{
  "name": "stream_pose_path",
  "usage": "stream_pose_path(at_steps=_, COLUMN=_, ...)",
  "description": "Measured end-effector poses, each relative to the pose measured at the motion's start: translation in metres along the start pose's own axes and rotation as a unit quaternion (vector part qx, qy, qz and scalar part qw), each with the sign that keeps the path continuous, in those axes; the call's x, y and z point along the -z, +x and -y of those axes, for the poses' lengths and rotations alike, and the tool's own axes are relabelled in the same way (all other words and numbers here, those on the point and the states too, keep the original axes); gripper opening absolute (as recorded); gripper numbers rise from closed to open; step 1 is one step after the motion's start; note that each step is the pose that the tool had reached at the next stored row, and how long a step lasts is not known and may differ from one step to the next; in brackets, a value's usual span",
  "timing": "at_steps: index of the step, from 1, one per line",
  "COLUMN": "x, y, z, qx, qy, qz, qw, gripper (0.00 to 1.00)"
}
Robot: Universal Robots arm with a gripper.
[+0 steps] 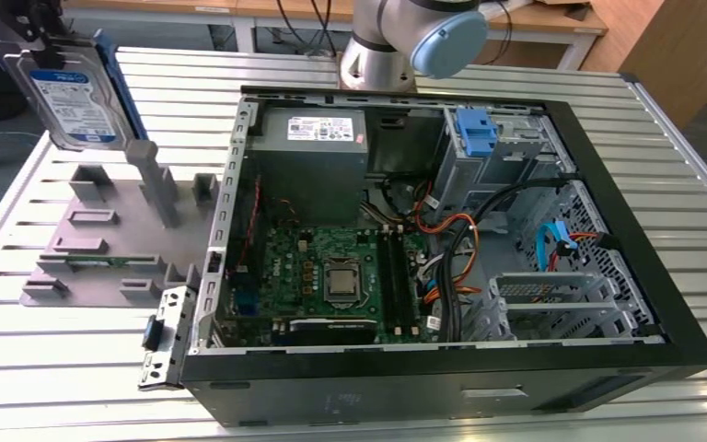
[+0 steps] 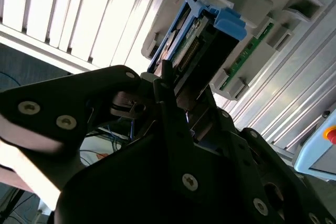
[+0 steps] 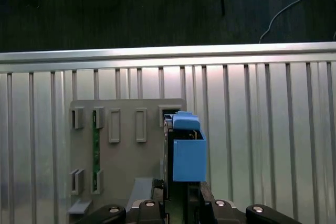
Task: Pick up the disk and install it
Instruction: 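Pick up the disk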
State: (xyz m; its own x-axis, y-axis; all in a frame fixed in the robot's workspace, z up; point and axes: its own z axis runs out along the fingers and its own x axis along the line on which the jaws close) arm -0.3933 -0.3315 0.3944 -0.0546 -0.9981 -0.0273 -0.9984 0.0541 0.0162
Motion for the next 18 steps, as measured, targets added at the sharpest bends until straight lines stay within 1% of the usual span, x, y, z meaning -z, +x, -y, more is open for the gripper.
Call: stream_pose_path(at_steps=18, x=0.0255, y=-0.0008, z=-0.0004, qx=0.000, qy=0.0000, qz=0.0000, qw=1.00000, gripper=0.35)
